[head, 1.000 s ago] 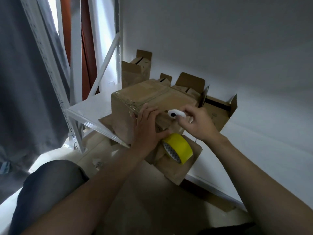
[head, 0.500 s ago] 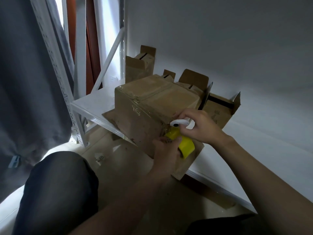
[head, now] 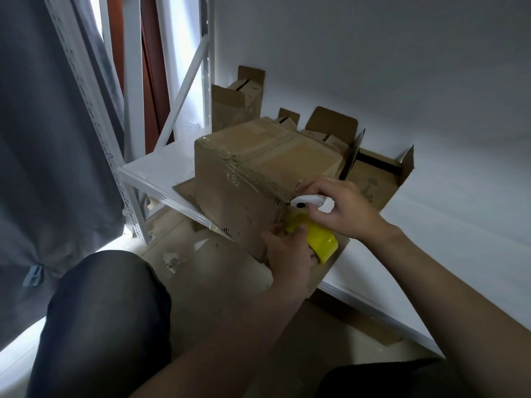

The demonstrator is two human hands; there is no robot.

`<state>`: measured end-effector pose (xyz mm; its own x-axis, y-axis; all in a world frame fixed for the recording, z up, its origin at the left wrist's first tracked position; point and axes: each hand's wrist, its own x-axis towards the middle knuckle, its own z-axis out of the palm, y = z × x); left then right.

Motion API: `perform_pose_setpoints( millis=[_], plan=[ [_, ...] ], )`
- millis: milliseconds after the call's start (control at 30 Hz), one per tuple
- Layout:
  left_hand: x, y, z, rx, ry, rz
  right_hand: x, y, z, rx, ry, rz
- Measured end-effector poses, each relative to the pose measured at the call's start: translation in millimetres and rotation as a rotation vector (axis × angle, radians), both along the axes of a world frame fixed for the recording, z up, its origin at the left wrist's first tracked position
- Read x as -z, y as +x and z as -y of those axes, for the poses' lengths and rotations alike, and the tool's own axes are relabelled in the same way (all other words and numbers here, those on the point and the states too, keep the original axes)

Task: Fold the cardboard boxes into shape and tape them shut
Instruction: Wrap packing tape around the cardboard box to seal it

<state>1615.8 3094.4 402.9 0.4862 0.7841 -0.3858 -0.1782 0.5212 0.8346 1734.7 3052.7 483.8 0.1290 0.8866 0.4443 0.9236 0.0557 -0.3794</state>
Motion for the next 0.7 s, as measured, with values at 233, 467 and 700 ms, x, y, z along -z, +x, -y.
perform_pose_setpoints(
  millis=[233,467,700],
  plan=[
    [1,-7,0,-0.014,0.038,-0.003,-19,6,1,-0.094,-0.121,0.122],
    [0,-13,6,0.039,-0.082,0.14,-30,4,8,-0.142,-0.107,0.283],
    [5,-11,3,-0.004,0.059,0.102,-23,1,16,-0.191,-0.089,0.366]
  ],
)
